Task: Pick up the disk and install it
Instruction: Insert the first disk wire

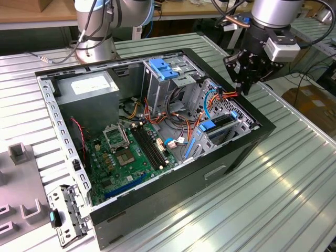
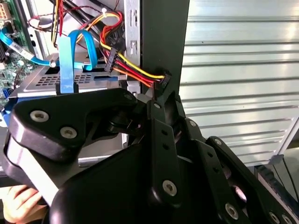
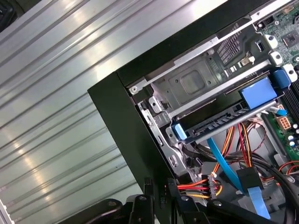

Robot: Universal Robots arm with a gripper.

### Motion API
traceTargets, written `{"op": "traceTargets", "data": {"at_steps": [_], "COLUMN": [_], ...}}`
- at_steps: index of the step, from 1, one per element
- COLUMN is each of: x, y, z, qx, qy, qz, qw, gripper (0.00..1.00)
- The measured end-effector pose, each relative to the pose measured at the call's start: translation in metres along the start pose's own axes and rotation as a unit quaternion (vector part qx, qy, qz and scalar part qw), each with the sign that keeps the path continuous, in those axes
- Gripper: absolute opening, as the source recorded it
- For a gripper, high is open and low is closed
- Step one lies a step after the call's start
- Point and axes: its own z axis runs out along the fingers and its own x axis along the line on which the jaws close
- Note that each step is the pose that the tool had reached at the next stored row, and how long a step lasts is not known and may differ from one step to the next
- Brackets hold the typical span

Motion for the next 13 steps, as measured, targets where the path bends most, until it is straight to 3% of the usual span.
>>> {"op": "traceTargets", "data": {"at_steps": [3,5,9,10,13], "x": [-0.0021,-0.0035,-0.0037,-0.0036,-0.0048], "y": [-0.0035,-0.0059,-0.0066,-0.0068,-0.0090], "z": [0.0003,0.0008,0.0018,0.0023,0.0039], "qx": [-0.0020,-0.0051,-0.0159,-0.0174,-0.0180], "qy": [0.0012,0.0030,0.0092,0.0101,0.0104], "qz": [-0.001,-0.002,-0.004,-0.004,-0.004], "qw": [1.00000,0.99998,0.99982,0.99979,0.99977], "gripper": [0.25,0.25,0.26,0.33,0.33]}}
